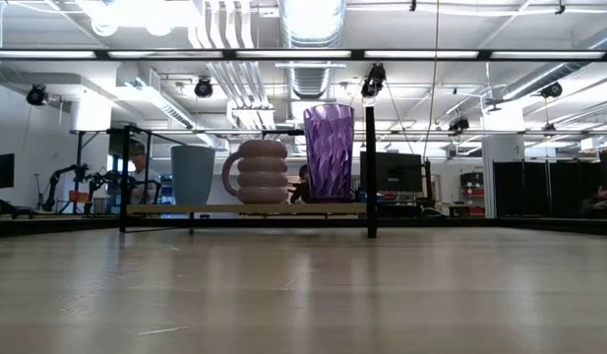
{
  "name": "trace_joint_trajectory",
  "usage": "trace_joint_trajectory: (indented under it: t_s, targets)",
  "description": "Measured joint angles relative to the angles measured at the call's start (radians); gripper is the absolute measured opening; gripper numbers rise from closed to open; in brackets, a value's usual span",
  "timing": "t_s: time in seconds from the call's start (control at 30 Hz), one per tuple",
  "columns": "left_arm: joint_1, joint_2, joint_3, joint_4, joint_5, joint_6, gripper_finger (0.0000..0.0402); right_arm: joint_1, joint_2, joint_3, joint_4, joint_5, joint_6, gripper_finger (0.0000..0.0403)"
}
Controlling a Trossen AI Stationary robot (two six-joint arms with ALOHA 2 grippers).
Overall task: Stack small to large cups/mugs on shelf
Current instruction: Return to Home Position
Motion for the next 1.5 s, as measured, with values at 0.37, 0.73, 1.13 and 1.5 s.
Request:
trace_joint_trajectory:
  t_s: [0.37,0.73,1.13,1.5]
  targets:
    - [0.000,0.007,-0.111,0.302,-0.057,-0.038,0.0052,-0.129,-0.375,-0.638,0.986,-0.362,-0.488,0.0068]
    - [0.002,0.114,-0.216,0.539,-0.192,-0.038,0.0052,-0.849,-0.430,-0.826,1.171,-1.158,-0.571,0.0068]
    - [0.005,-0.135,-0.397,0.503,-0.318,-0.209,0.0052,-0.889,-0.655,-0.960,1.338,-1.125,-0.554,0.0067]
    - [0.006,-0.374,-0.950,1.105,-0.295,-0.320,0.0052,-0.825,-0.685,-1.385,1.795,-0.977,-0.368,0.0067]
